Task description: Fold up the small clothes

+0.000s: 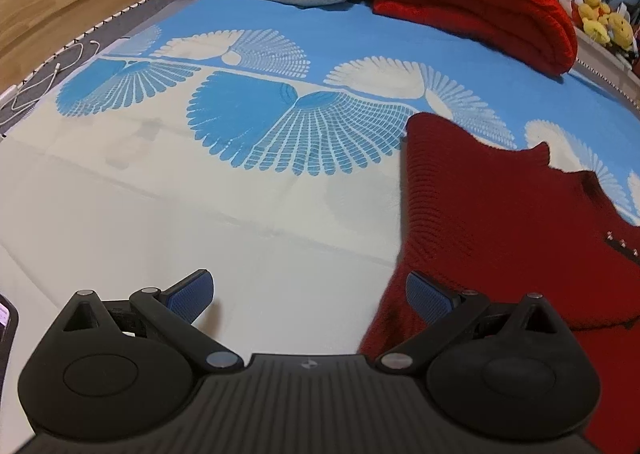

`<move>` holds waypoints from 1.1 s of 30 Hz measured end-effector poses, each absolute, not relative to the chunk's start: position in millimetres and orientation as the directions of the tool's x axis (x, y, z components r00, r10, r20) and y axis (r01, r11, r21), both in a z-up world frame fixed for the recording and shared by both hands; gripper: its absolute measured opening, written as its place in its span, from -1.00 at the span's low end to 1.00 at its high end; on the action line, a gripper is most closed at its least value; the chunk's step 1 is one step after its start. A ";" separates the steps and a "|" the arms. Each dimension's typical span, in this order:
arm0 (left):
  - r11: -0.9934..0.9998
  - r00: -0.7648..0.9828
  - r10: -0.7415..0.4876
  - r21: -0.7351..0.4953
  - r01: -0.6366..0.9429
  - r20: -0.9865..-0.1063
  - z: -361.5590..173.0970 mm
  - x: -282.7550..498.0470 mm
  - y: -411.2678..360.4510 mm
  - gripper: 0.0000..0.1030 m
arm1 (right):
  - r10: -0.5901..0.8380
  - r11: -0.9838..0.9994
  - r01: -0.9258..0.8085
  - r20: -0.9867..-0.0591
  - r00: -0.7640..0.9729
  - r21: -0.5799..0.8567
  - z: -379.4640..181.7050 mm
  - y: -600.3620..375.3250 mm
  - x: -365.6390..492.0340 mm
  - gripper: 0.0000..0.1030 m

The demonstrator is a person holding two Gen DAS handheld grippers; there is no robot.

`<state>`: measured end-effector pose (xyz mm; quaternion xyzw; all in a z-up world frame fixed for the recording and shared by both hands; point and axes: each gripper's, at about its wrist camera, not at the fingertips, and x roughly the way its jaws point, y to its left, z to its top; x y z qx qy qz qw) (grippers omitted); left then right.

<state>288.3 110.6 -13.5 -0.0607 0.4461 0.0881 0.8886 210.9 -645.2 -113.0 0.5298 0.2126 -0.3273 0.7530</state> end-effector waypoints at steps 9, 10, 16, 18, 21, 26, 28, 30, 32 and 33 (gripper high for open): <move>0.958 0.579 0.162 -0.013 -0.287 -0.799 -12.4 286.4 136.7 0.99 | -0.373 0.308 0.748 -0.648 0.664 0.588 -115.7 -655.0 228.7 -0.75; 0.956 0.575 0.163 -0.016 -0.293 -0.801 -11.5 286.1 139.1 0.99 | -0.383 0.312 0.746 -0.641 0.665 0.588 -110.7 -654.5 229.9 -0.75; 0.948 0.572 0.163 -0.033 -0.317 -0.804 -5.4 283.5 147.8 0.99 | -0.447 0.614 0.629 -0.446 0.775 0.478 -32.2 -579.4 255.1 -0.76; 0.944 0.574 0.158 -0.046 -0.325 -0.804 -3.3 282.2 149.4 0.99 | -0.399 0.756 0.528 -0.367 0.841 0.387 -7.2 -524.5 268.9 -0.76; 0.942 0.573 0.144 -0.065 -0.329 -0.807 -1.6 281.2 151.2 0.99 | -0.186 0.932 0.261 -0.289 0.939 0.249 9.6 -425.5 280.8 -0.75; 0.942 0.566 0.137 -0.070 -0.328 -0.813 -3.4 282.6 153.2 0.99 | 0.366 0.924 -0.373 -0.470 0.803 0.083 -20.4 -272.5 278.1 0.23; 0.942 0.560 0.133 -0.072 -0.328 -0.818 -4.9 282.8 154.8 0.99 | 0.401 0.870 -0.491 -0.516 0.757 -0.043 -36.5 -245.1 262.6 0.24; 0.942 0.558 0.125 -0.078 -0.326 -0.820 -5.5 283.4 156.4 0.99 | 0.374 0.865 -0.492 -0.530 0.761 -0.097 -40.6 -248.4 259.1 0.30; 0.943 0.562 0.118 -0.084 -0.321 -0.819 -4.6 283.2 157.5 0.99 | 0.345 0.903 -0.428 -0.537 0.770 -0.035 -34.7 -271.6 268.8 0.47; 0.944 0.565 0.117 -0.085 -0.318 -0.817 -4.2 283.0 157.3 0.99 | 0.320 0.928 -0.373 -0.539 0.779 0.011 -30.9 -286.9 275.8 0.49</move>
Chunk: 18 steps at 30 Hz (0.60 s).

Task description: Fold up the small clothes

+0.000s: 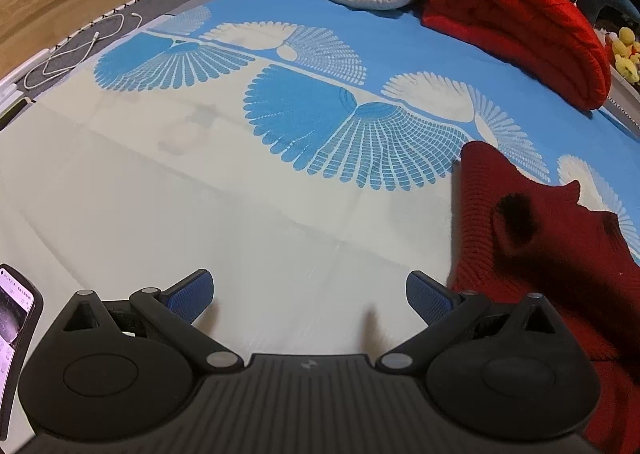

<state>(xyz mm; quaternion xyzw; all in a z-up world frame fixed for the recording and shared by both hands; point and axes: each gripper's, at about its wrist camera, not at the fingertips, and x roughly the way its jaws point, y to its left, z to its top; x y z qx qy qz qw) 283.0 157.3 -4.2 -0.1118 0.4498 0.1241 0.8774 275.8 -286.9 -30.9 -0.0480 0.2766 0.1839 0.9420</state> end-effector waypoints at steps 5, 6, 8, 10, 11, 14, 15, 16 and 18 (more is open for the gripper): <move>0.946 0.565 0.111 -0.088 -0.313 -0.818 -5.1 283.2 152.3 0.99 | 0.153 0.979 -0.055 -0.537 0.830 0.194 -21.1 -357.7 294.9 0.49; 0.947 0.566 0.109 -0.087 -0.308 -0.817 -5.6 283.4 150.3 0.99 | 0.117 0.977 -0.001 -0.537 0.836 0.211 -23.1 -370.9 296.1 0.49; 0.950 0.572 0.101 -0.092 -0.298 -0.814 -5.9 283.9 146.9 0.99 | 0.048 0.974 0.082 -0.548 0.835 0.210 -31.4 -389.8 297.4 0.49; 0.947 0.594 0.071 -0.133 -0.293 -0.802 -4.5 284.6 143.5 0.99 | 0.005 0.965 0.143 -0.563 0.826 0.218 -38.3 -402.4 301.1 0.49; 0.944 0.607 0.050 -0.162 -0.288 -0.793 -3.2 285.4 141.7 0.99 | -0.006 0.961 0.163 -0.572 0.820 0.223 -42.3 -408.6 303.1 0.49; 0.939 0.637 0.008 -0.213 -0.269 -0.771 0.0 292.3 130.8 0.99 | -0.049 0.946 0.232 -0.607 0.793 0.227 -53.5 -420.6 313.2 0.48; 0.941 0.643 0.005 -0.213 -0.261 -0.766 0.7 295.8 125.1 0.99 | -0.063 0.943 0.252 -0.626 0.777 0.218 -58.5 -421.4 318.2 0.48; 0.945 0.647 0.004 -0.209 -0.252 -0.762 1.0 298.4 118.9 0.99 | -0.075 0.942 0.266 -0.645 0.760 0.204 -64.3 -419.9 324.3 0.48; 0.956 0.651 -0.013 -0.201 -0.216 -0.759 -0.7 304.2 103.8 0.99 | -0.114 0.952 0.281 -0.706 0.699 0.124 -79.8 -410.9 335.7 0.48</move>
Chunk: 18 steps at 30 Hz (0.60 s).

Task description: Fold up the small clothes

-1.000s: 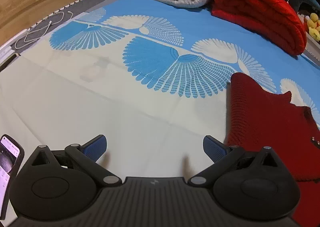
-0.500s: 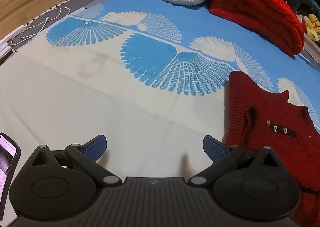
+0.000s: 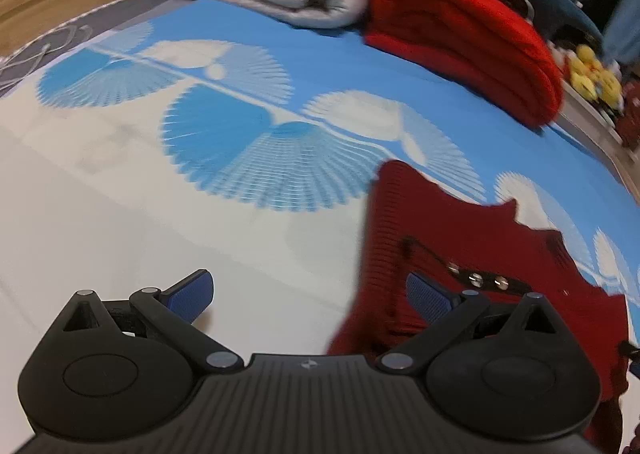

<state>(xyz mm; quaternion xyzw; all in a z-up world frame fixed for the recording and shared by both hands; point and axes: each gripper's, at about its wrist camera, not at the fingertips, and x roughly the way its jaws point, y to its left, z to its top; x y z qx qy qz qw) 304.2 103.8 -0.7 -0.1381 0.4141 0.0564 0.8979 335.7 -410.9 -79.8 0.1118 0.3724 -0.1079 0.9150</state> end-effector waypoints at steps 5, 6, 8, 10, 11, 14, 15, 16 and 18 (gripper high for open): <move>0.993 0.583 0.030 -0.043 -0.110 -0.812 -25.4 317.5 61.7 0.99 | -0.178 0.973 0.229 -0.724 0.667 -0.028 -90.4 -403.8 339.1 0.64; 0.995 0.571 0.060 0.001 -0.102 -0.819 -33.2 318.5 56.9 1.00 | -0.169 0.973 0.229 -0.726 0.667 -0.016 -84.5 -407.0 338.5 0.64; 0.995 0.554 0.062 0.008 -0.100 -0.830 -41.4 320.5 56.5 1.00 | -0.155 0.970 0.243 -0.711 0.686 0.023 -72.5 -413.8 331.3 0.60; 0.990 0.537 0.037 -0.040 -0.132 -0.843 -42.8 320.8 64.4 1.00 | -0.135 0.978 0.210 -0.737 0.663 0.010 -69.2 -416.4 327.3 0.60; 0.988 0.528 0.026 -0.060 -0.145 -0.849 -43.3 321.9 67.3 1.00 | -0.130 0.983 0.185 -0.769 0.626 -0.014 -73.9 -417.3 329.8 0.60; 0.984 0.524 0.016 -0.079 -0.158 -0.851 -45.2 321.0 70.0 1.00 | -0.111 0.982 0.188 -0.792 0.600 0.005 -94.3 -427.5 326.6 0.73; 0.984 0.527 0.019 -0.076 -0.159 -0.850 -43.7 320.0 70.6 1.00 | -0.086 0.976 0.210 -0.800 0.594 0.051 -91.6 -434.0 326.6 0.73; 0.985 0.529 0.024 -0.070 -0.158 -0.848 -41.7 318.4 69.0 1.00 | -0.063 0.969 0.231 -0.807 0.588 0.093 -85.8 -439.4 326.2 0.69; 0.987 0.534 0.031 -0.059 -0.150 -0.845 -39.5 318.0 66.8 1.00 | -0.026 0.960 0.236 -0.798 0.602 0.147 -72.9 -445.0 320.7 0.59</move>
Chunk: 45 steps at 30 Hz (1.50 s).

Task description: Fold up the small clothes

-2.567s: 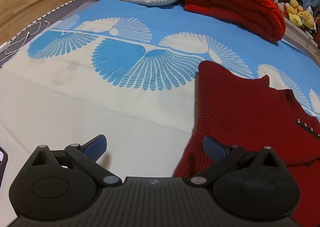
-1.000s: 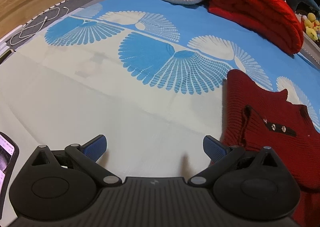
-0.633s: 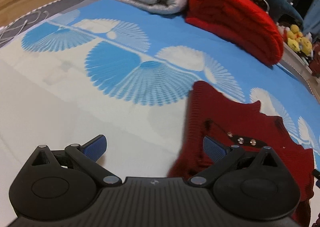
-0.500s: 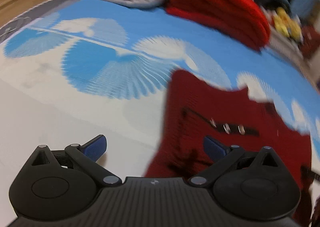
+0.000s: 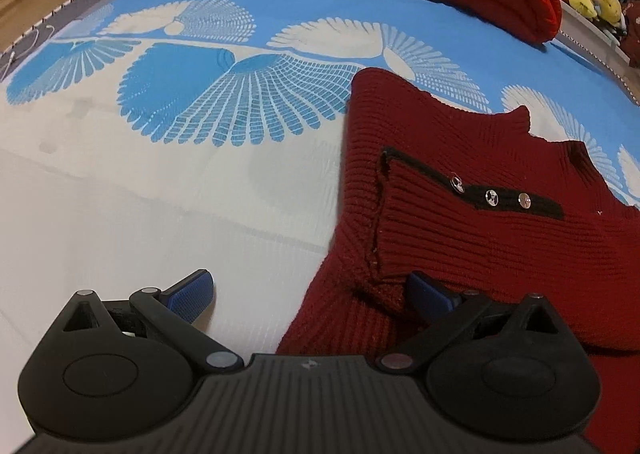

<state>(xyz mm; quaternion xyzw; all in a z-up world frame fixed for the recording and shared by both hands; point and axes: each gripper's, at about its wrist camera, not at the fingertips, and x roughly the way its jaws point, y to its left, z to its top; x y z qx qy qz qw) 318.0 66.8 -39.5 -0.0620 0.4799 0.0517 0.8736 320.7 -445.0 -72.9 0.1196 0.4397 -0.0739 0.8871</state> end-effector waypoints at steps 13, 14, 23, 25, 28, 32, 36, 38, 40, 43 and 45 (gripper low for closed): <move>0.998 0.556 0.019 -0.020 -0.063 -0.831 -27.9 297.9 72.1 0.99 | -0.032 0.959 0.220 -0.702 0.711 0.179 -32.0 -454.8 264.6 0.69; 0.999 0.566 0.013 -0.018 -0.049 -0.824 -24.4 289.1 75.4 0.99 | -0.014 0.956 0.214 -0.695 0.719 0.202 -27.0 -455.7 252.2 0.72; 0.999 0.623 0.023 -0.002 -0.040 -0.782 -3.7 154.5 104.7 0.99 | 0.058 0.959 0.175 -0.756 0.652 0.224 -51.7 -412.2 111.0 0.75; 0.997 0.613 0.022 -0.029 -0.074 -0.790 -7.5 122.6 116.5 0.99 | 0.053 0.971 0.137 -0.741 0.669 0.194 -50.4 -399.7 90.4 0.75; 0.994 0.592 0.023 -0.047 -0.103 -0.805 -14.9 82.8 131.5 0.99 | 0.032 0.983 0.112 -0.738 0.675 0.145 -53.5 -389.3 70.1 0.78; 0.991 0.594 0.048 -0.035 -0.128 -0.803 -18.2 46.5 142.0 0.99 | 0.001 0.986 0.126 -0.755 0.655 0.110 -63.6 -387.9 56.7 0.77; 0.989 0.599 0.078 -0.012 -0.145 -0.797 -21.5 25.9 148.1 0.99 | -0.039 0.986 0.149 -0.758 0.652 0.078 -71.8 -392.7 48.7 0.77; 0.989 0.596 0.094 0.004 -0.150 -0.797 -23.9 20.6 149.7 0.99 | -0.052 0.984 0.164 -0.761 0.647 0.073 -73.7 -395.5 45.1 0.77; 0.988 0.590 0.103 0.014 -0.153 -0.801 -26.0 18.7 151.0 0.99 | -0.057 0.980 0.181 -0.761 0.646 0.079 -74.5 -397.8 40.8 0.77; 0.988 0.585 0.109 0.024 -0.151 -0.804 -28.3 16.6 150.6 0.99 | -0.053 0.977 0.193 -0.763 0.644 0.095 -75.0 -398.2 34.2 0.77; 0.988 0.583 0.111 0.029 -0.149 -0.805 -29.6 13.8 150.3 0.99 | -0.051 0.978 0.189 -0.764 0.643 0.093 -75.6 -396.4 29.7 0.77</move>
